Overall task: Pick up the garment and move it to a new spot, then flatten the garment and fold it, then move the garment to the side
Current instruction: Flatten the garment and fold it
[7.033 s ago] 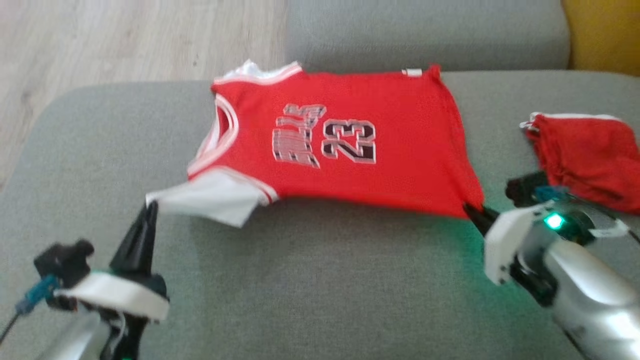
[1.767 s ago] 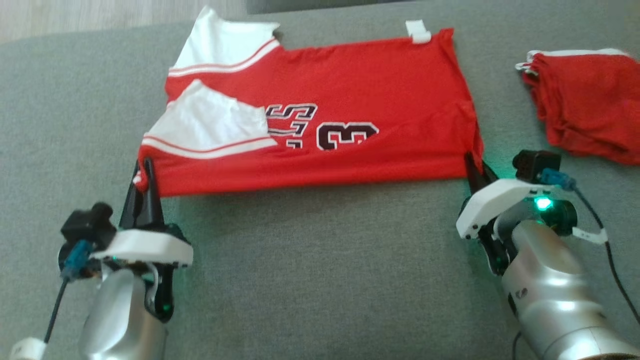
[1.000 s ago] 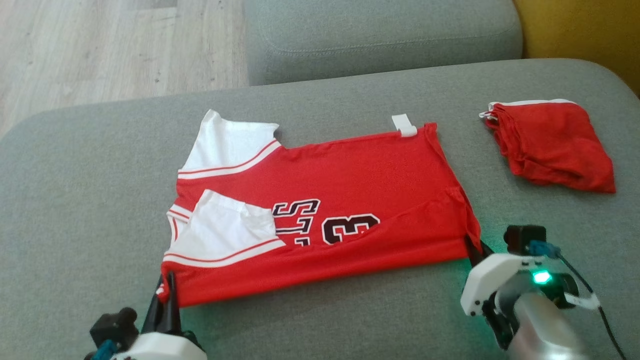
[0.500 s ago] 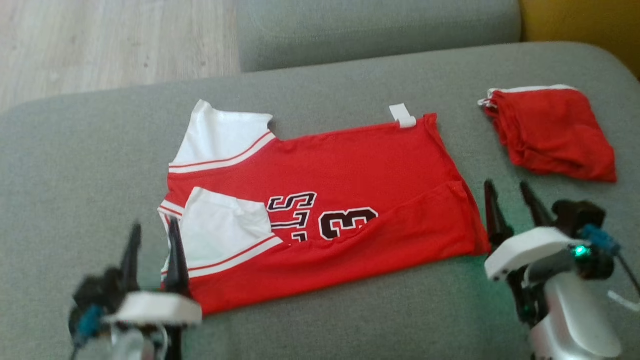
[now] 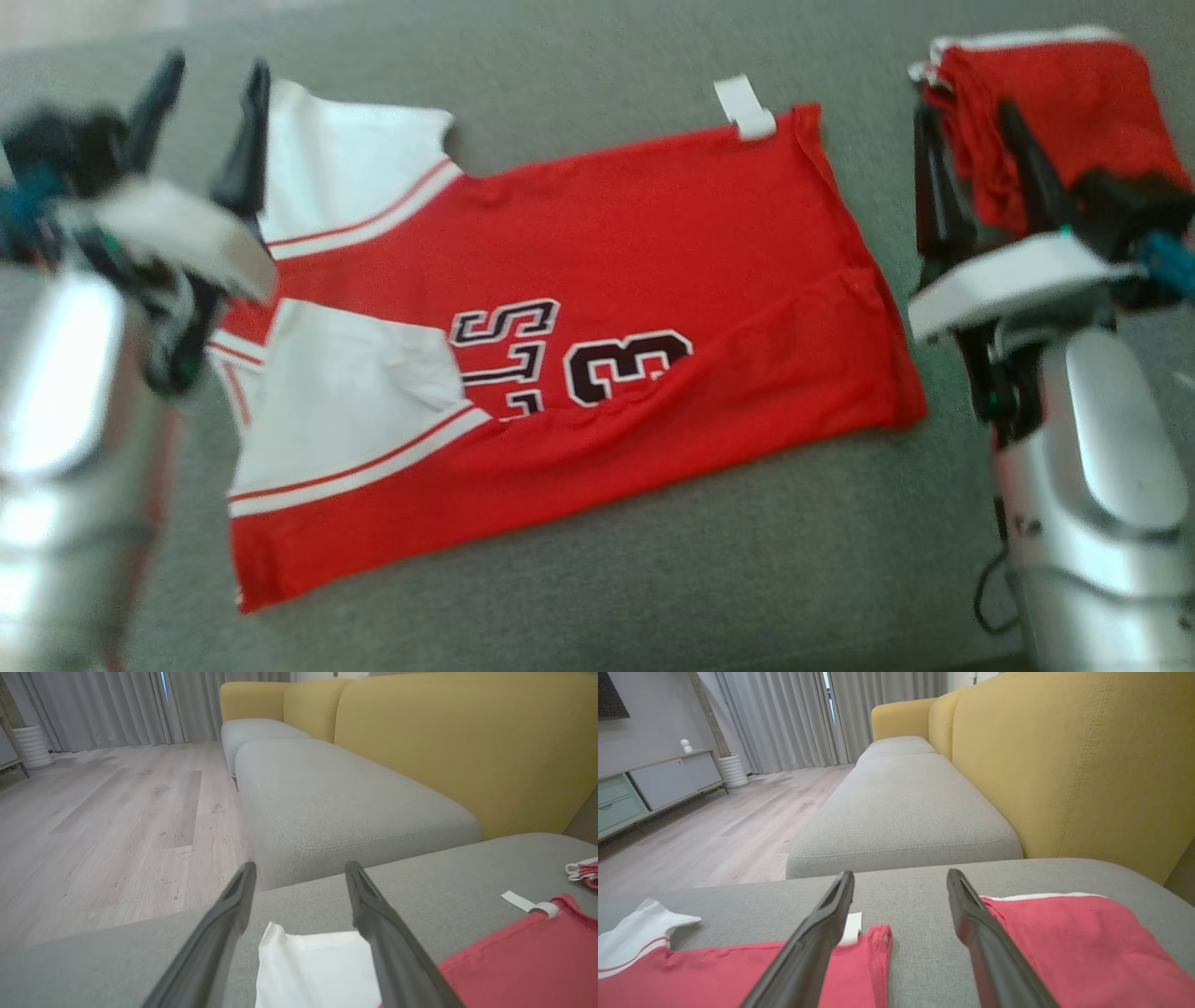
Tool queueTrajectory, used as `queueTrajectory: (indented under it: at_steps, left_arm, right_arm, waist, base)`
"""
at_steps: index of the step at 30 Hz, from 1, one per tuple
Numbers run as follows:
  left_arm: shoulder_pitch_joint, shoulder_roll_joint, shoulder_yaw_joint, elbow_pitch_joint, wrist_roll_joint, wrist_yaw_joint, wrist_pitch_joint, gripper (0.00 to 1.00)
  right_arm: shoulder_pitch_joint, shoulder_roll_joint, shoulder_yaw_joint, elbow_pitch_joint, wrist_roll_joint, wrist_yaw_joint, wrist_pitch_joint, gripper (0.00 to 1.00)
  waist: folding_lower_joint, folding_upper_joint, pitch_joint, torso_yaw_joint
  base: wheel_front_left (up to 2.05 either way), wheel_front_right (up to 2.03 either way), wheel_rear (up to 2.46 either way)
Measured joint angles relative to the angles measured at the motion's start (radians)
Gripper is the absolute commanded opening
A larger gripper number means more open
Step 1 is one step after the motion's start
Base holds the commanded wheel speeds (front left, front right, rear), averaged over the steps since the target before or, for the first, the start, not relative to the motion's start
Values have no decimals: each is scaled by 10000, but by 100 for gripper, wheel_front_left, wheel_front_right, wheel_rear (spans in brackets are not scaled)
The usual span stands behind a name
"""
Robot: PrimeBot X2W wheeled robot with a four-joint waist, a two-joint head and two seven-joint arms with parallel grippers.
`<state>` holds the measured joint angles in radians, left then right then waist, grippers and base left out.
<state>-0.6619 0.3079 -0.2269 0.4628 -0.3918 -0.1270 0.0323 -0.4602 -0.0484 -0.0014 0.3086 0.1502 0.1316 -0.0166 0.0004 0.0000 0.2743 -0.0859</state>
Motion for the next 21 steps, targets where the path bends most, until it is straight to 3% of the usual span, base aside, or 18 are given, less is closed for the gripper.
queueTrajectory:
  at_steps: [6,10,16,21]
  left_arm:
    - [-2083,1680,-1996,963,-1839,-54,2276,100]
    - [-3112,2458,-2972,1555,-2610,-54,3507,100]
    - [-3664,3137,-4196,2301,-3028,-54,4886,100]
    - [-4055,3189,-4527,2713,-3532,-54,5028,100]
  right_arm:
    - [-1053,-15,451,-17,65,0,12,100]
    - [-1742,-21,876,0,81,0,6,100]
    - [-2279,-29,1112,100,81,0,-8,100]
    - [-2285,-29,1172,221,81,0,-56,100]
  waist:
    - [-2,0,859,-634]
    - [-1,0,1407,-1024]
    - [-1,0,1986,-1431]
    - [-4,0,2166,-1518]
  base:
    - [0,0,0]
    - [0,0,0]
    - [0,0,0]
    - [0,0,0]
